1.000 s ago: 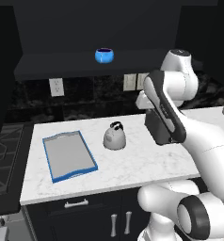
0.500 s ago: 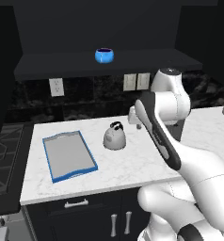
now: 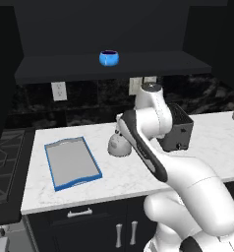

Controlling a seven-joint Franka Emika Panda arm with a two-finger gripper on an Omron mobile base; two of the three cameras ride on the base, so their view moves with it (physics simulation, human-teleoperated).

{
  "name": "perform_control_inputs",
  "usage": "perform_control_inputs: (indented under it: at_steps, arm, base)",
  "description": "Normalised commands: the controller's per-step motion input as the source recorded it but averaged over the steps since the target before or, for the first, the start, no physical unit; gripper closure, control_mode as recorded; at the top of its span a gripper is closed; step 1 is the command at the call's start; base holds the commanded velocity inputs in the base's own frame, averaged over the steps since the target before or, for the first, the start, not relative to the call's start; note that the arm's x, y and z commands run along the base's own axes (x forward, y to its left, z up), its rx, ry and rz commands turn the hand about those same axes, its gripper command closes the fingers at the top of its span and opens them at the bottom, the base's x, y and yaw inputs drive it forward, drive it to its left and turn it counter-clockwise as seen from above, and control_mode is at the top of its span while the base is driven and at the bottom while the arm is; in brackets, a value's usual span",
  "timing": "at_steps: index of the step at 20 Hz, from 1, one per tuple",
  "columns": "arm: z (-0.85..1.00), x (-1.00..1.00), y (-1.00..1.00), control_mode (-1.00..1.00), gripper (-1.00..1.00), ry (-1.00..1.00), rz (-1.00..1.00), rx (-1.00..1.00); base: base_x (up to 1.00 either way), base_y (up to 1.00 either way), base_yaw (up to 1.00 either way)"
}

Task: Pick the kettle from the counter and place it on the tray. Then pick the mug from the cabinet and place it on the tray. Then close the cabinet doors.

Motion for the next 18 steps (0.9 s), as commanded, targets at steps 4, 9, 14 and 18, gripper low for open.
perform_control_inputs:
  at_steps: [4, 9, 14, 18]
  arm:
    - [0.0, 0.63, 0.19, -1.0, -1.0, 0.0, -0.2, 0.02]
    - [-0.04, 0.59, 0.11, -1.0, -1.0, 0.0, -0.17, 0.0]
    - [-0.21, 0.42, 0.01, -1.0, -1.0, 0.0, -0.08, 0.0]
    - [-0.36, 0.18, 0.0, -1.0, -1.0, 0.0, 0.0, 0.0]
  base:
    - [0.0, 0.0, 0.0]
    - [0.0, 0.0, 0.0]
    - [0.0, 0.0, 0.0]
    - [0.0, 0.0, 0.0]
